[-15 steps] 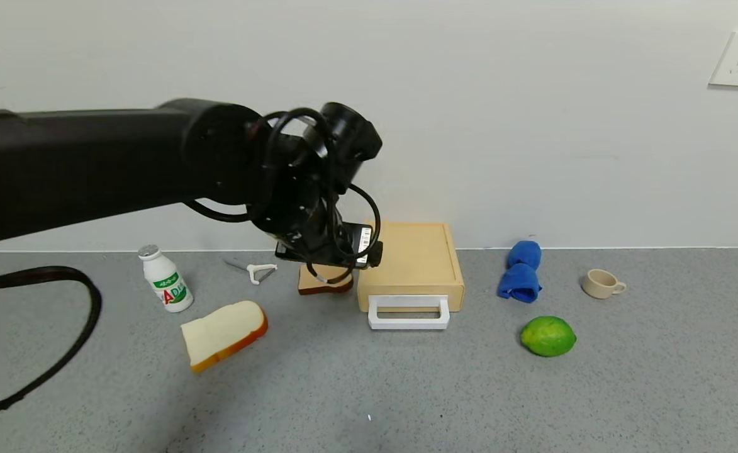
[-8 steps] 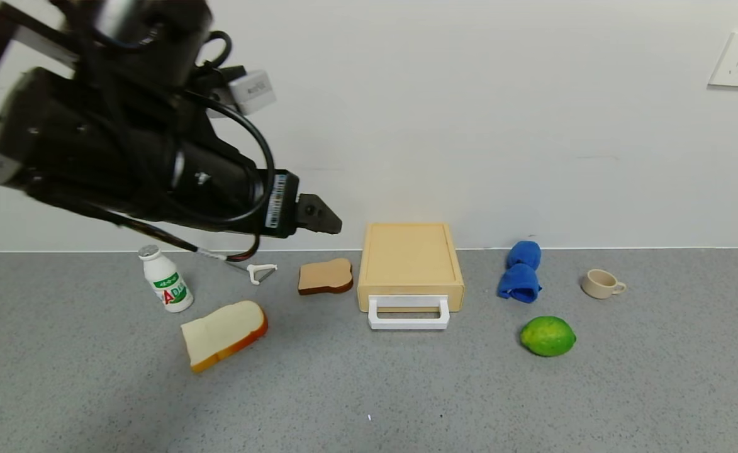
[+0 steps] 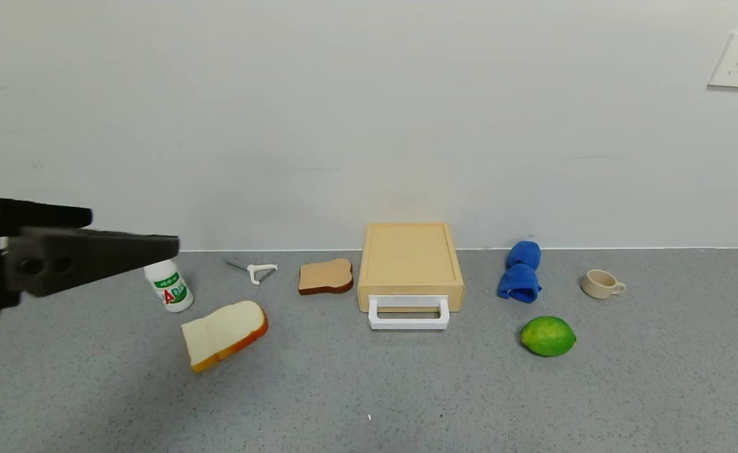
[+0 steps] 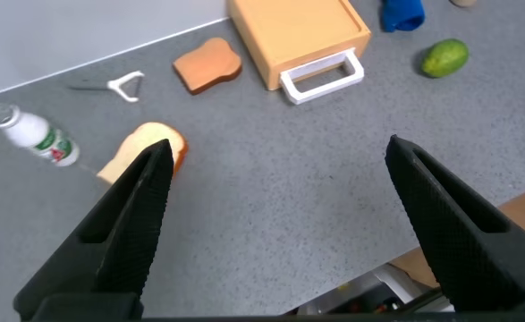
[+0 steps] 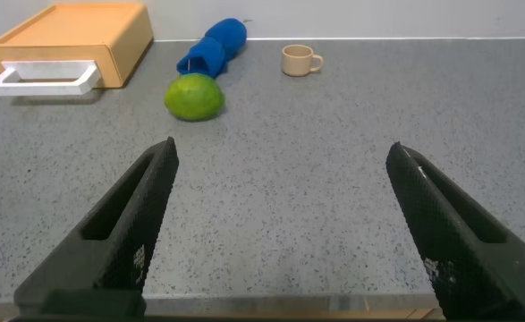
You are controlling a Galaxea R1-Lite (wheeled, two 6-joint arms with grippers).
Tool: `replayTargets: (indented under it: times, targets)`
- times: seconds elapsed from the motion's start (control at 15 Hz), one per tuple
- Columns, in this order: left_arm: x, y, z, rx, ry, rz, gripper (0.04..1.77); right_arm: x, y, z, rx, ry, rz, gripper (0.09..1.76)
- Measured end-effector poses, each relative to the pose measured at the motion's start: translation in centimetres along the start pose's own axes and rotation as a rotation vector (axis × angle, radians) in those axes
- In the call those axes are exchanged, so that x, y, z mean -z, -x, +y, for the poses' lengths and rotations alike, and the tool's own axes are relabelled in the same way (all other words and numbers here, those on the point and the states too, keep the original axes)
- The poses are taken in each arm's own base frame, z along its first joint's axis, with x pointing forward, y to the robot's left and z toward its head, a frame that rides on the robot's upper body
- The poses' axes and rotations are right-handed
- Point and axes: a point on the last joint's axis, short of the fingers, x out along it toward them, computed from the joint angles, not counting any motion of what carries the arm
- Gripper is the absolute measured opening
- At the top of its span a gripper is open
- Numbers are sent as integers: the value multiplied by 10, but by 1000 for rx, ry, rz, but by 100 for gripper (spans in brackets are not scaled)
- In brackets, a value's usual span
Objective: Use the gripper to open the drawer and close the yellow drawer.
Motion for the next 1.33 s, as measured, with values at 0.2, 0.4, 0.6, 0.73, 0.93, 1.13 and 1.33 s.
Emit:
replayTargets:
  times: [0.2, 0.4, 0.6, 0.73, 0.93, 1.13, 1.33]
  targets:
    - [27, 42, 8, -91, 6, -70, 172, 0, 0, 0, 0, 0, 0, 171]
    - [60, 79, 16, -161, 13, -91, 172, 0, 0, 0, 0, 0, 0, 171]
    - [89, 113, 20, -277, 51, -123, 172, 0, 0, 0, 0, 0, 0, 171]
    - [103, 129, 17, -387, 70, -157, 172, 0, 0, 0, 0, 0, 0, 171]
    - [121, 150, 1, -577, 60, -214, 172, 0, 0, 0, 0, 0, 0, 171]
    - [143, 168, -17, -643, 12, -289, 172, 0, 0, 0, 0, 0, 0, 171]
    - [163, 173, -22, -577, -11, -332, 172, 0, 0, 0, 0, 0, 0, 171]
